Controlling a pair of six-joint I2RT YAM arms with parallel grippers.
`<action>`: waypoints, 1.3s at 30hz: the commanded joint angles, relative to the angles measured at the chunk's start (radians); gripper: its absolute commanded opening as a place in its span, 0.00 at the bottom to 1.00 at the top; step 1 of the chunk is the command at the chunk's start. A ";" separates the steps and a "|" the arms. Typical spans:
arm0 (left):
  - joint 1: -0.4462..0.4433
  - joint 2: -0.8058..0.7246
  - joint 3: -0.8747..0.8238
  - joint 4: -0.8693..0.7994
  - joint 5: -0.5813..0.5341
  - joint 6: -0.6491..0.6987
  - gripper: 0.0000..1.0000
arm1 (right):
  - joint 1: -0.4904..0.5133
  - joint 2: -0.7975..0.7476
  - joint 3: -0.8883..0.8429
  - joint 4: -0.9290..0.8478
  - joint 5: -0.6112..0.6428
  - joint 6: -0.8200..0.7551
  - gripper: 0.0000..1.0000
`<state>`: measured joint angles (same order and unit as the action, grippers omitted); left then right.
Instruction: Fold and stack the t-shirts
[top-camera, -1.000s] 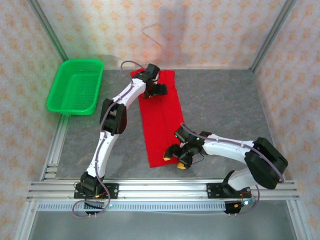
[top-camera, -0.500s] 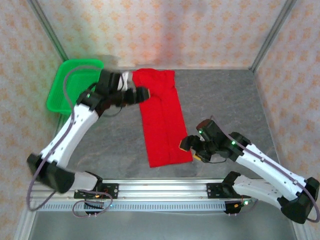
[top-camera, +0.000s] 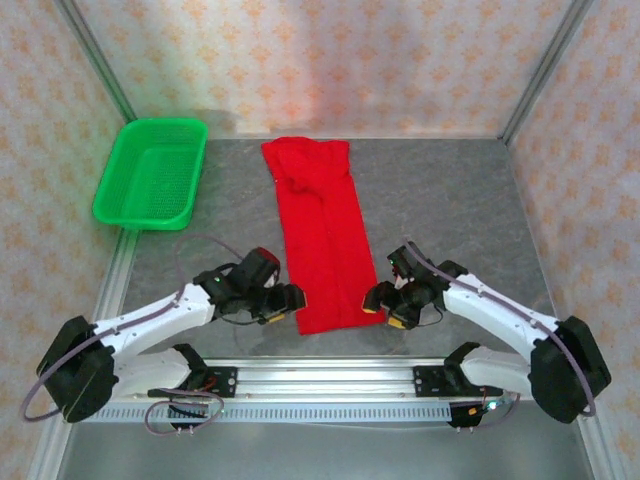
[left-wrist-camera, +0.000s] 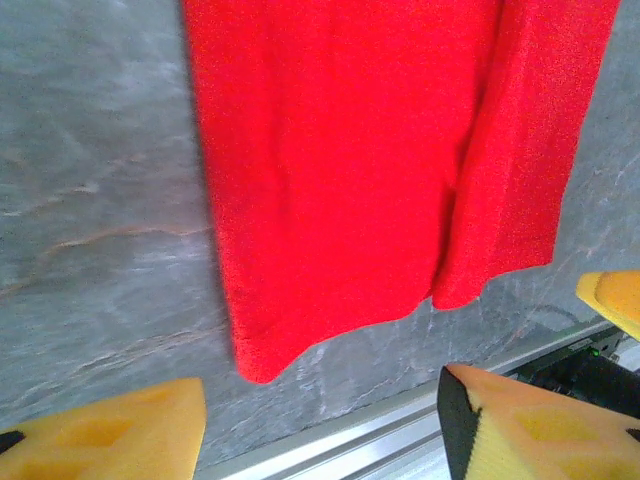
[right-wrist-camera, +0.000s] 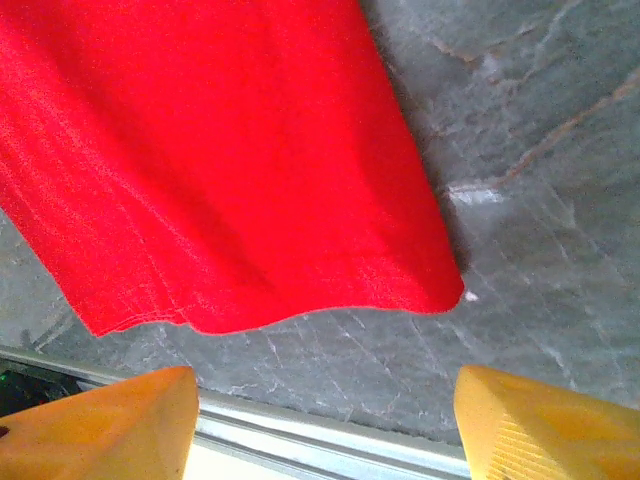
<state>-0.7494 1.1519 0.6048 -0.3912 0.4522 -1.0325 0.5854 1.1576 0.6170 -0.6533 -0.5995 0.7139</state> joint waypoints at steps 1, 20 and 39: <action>-0.041 0.032 -0.037 0.154 -0.088 -0.136 0.62 | -0.013 0.021 -0.013 0.049 -0.039 -0.077 0.68; -0.181 0.266 0.039 0.199 -0.183 -0.236 0.53 | -0.016 0.142 -0.033 0.116 -0.019 -0.119 0.62; -0.188 0.278 0.126 0.027 -0.260 -0.160 0.00 | -0.017 0.233 0.065 0.064 -0.030 -0.117 0.06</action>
<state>-0.9283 1.4792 0.7155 -0.3695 0.2745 -1.2179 0.5728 1.4380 0.6605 -0.5076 -0.6479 0.6121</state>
